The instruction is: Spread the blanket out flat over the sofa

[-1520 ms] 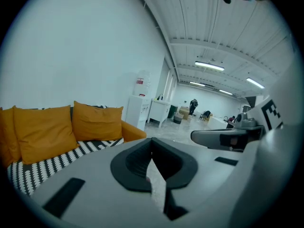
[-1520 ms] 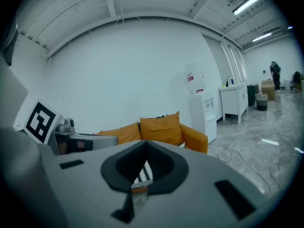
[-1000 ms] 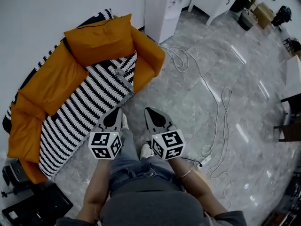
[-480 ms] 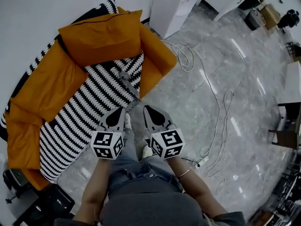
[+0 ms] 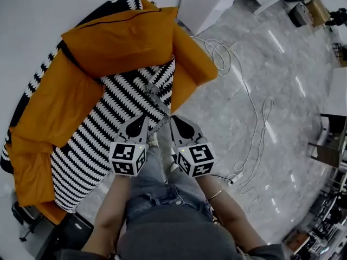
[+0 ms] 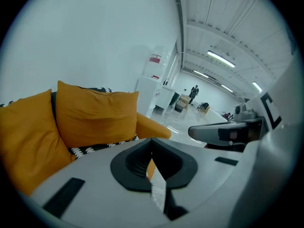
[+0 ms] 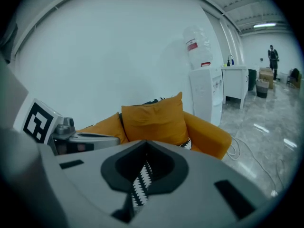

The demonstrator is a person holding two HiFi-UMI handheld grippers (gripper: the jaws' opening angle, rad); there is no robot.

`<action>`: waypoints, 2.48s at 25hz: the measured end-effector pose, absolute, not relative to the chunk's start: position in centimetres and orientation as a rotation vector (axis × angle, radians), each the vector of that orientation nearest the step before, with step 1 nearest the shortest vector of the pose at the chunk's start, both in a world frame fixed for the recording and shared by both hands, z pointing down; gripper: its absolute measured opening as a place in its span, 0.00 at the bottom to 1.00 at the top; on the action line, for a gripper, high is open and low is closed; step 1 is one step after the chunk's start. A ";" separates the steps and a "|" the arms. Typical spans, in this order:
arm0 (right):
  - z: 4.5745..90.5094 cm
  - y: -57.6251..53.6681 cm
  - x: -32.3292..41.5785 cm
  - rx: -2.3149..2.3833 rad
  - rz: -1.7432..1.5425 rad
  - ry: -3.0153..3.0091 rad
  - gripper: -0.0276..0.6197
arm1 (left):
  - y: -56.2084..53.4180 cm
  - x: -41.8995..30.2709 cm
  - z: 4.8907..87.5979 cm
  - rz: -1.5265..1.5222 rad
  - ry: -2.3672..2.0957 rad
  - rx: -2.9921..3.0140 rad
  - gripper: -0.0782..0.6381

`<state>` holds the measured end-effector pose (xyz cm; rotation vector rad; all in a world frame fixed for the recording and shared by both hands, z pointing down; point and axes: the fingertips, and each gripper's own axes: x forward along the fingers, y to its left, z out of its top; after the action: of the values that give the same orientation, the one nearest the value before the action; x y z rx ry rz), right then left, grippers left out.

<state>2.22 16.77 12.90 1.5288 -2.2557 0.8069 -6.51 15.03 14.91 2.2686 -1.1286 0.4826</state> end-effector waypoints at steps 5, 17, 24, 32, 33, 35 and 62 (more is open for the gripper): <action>14.5 14.1 1.5 1.530 0.838 -2.210 0.06 | 12.1 -7.1 16.4 0.493 -1.091 2.280 0.13; 22.3 9.8 1.5 1.479 0.867 -2.150 0.06 | 8.5 -8.2 24.1 0.584 -1.140 2.216 0.13; 28.1 8.0 -0.3 1.416 0.881 -2.162 0.06 | 7.2 -9.0 29.0 0.570 -1.163 2.201 0.13; 35.8 6.1 -2.2 1.362 0.906 -2.142 0.06 | 6.8 -10.7 35.8 0.552 -1.202 2.105 0.13; 37.1 5.9 -2.2 1.360 0.917 -2.133 0.06 | 6.7 -10.6 36.9 0.551 -1.204 2.093 0.13; 39.7 5.3 -2.0 1.350 0.921 -2.110 0.06 | 6.7 -10.3 38.9 0.551 -1.206 2.072 0.13; 49.8 0.5 -3.4 1.219 0.828 -1.849 0.34 | 4.2 -10.7 44.1 0.506 -1.271 1.985 0.13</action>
<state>-3.38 0.50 49.79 1.2191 -1.8492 0.8283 -10.66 4.18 44.15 1.9847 -1.2713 0.5058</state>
